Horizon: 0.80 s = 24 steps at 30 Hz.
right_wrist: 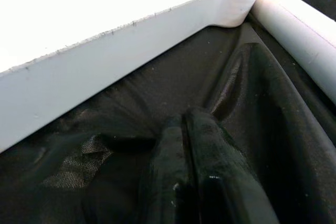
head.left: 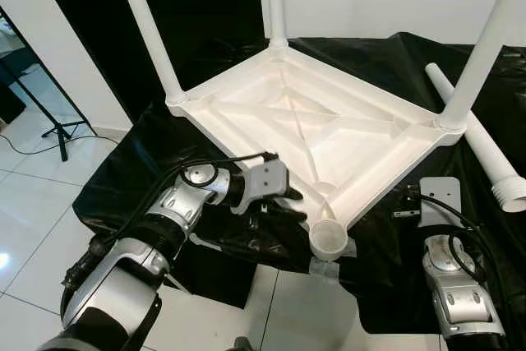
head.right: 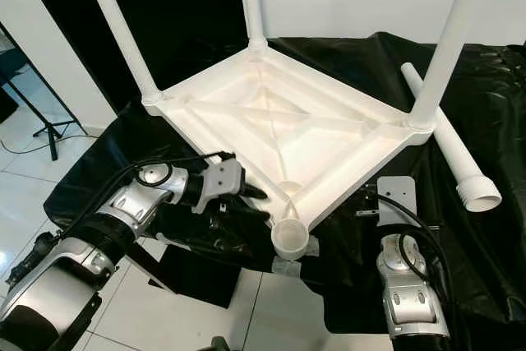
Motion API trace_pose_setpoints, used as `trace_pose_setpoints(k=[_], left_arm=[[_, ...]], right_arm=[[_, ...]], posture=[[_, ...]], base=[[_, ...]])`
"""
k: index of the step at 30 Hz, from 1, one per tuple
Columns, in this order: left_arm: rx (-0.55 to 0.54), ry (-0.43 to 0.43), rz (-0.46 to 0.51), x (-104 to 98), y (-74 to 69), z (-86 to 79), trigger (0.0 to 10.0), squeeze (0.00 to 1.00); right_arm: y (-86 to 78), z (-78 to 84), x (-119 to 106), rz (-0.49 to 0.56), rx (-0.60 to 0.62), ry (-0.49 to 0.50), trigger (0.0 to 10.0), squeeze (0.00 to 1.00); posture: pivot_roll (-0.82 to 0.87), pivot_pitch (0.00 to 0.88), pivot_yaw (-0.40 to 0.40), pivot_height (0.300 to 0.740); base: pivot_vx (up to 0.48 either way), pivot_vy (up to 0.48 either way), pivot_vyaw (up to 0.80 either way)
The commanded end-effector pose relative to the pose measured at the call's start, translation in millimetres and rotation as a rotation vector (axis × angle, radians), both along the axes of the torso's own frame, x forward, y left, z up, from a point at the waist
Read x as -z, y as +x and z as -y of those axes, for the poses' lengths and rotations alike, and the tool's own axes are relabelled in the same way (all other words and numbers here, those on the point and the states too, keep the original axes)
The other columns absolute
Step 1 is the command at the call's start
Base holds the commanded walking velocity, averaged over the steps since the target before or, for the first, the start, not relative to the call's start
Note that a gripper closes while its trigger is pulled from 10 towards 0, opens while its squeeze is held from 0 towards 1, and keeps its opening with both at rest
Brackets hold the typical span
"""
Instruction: Building children table
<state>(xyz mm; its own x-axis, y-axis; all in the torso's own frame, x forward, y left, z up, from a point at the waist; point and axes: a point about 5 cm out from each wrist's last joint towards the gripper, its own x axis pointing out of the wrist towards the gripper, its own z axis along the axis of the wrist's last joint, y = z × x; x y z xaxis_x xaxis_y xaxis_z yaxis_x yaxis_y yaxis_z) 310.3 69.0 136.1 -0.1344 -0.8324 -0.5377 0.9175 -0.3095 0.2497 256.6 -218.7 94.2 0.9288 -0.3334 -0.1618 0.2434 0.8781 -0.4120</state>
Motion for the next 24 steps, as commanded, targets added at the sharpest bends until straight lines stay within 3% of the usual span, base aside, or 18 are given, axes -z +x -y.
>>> trace_pose_setpoints(k=[1,10,21,23,24], left_arm=[[0.047,0.092,0.007,5,-0.5,-6.7,10.0,0.00],[0.094,0.187,0.044,11,2.0,-7.7,10.0,0.00],[0.013,0.092,0.236,5,16.5,14.3,10.0,0.00],[0.010,0.097,0.242,6,17.0,15.1,10.0,0.00],[0.010,0.146,0.236,12,16.9,12.5,10.0,0.00]], right_arm=[[-9.1,-0.6,21,-0.106,0.018,0.040,10.0,0.00],[-8.5,0.0,19,-0.105,0.024,0.049,10.0,0.00],[-5.7,-7.6,18,-0.103,0.015,0.071,10.0,0.00],[-5.9,-8.8,18,-0.104,0.013,0.074,10.0,0.00],[-6.5,-9.6,19,-0.105,0.011,0.076,10.0,0.00]], posture=[[0.01,0.000,0.108,0.740],[0.00,0.000,0.105,0.740],[0.00,0.000,0.111,0.740],[0.00,0.000,0.113,0.740],[0.00,0.000,0.110,0.740]], base=[[0.000,0.000,0.00],[0.000,0.000,0.00],[0.000,0.000,0.00],[0.000,0.000,0.00],[0.000,0.000,0.00]])
